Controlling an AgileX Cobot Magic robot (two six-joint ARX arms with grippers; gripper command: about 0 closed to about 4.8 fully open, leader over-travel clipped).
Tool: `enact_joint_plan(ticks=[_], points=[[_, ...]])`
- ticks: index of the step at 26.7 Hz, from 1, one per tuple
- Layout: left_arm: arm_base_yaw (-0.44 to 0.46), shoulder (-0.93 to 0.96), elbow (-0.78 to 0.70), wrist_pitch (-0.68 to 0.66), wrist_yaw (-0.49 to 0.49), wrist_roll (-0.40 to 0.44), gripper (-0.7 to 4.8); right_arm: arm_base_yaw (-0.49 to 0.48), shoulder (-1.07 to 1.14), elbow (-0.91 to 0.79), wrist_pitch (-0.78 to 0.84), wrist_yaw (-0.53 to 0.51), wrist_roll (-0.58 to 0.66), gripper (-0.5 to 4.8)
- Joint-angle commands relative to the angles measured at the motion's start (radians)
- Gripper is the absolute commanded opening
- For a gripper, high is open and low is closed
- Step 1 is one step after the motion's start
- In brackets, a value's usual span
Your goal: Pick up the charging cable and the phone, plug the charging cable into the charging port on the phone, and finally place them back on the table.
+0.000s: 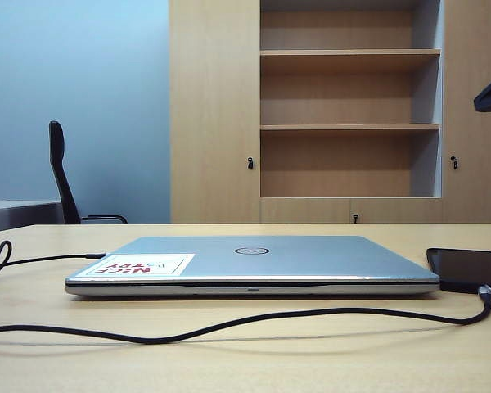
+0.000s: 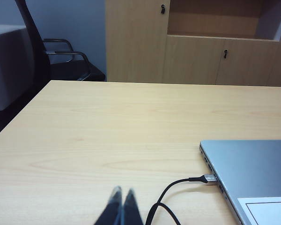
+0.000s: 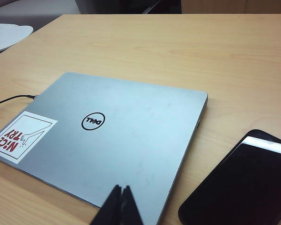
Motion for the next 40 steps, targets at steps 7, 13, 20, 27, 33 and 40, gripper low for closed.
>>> enact_joint_plan(ticks=[7,13,20,27,33,40], points=[[0.0,0.0,0.0,0.013,0.001,0.001,-0.05,0.0,-0.002,0.006,0.018,0.0,0.0,-0.01],[0.0,0.0,0.0,0.013,0.001,0.001,-0.05,-0.007,-0.051,-0.027,0.042,0.068,0.0,-0.01],[0.0,0.0,0.0,0.013,0.001,0.001,-0.05,-0.063,-0.338,-0.212,0.13,0.408,-0.001,-0.01],[0.0,0.0,0.0,0.013,0.001,0.001,-0.05,-0.11,-0.506,-0.313,0.13,0.419,-0.001,-0.01],[0.0,0.0,0.0,0.013,0.001,0.001,-0.05,-0.169,-0.505,-0.327,0.133,0.386,-0.001,-0.01],[0.0,0.0,0.0,0.013,0.001,0.001,-0.05,-0.206,-0.505,-0.327,0.156,0.311,-0.001,-0.01]])
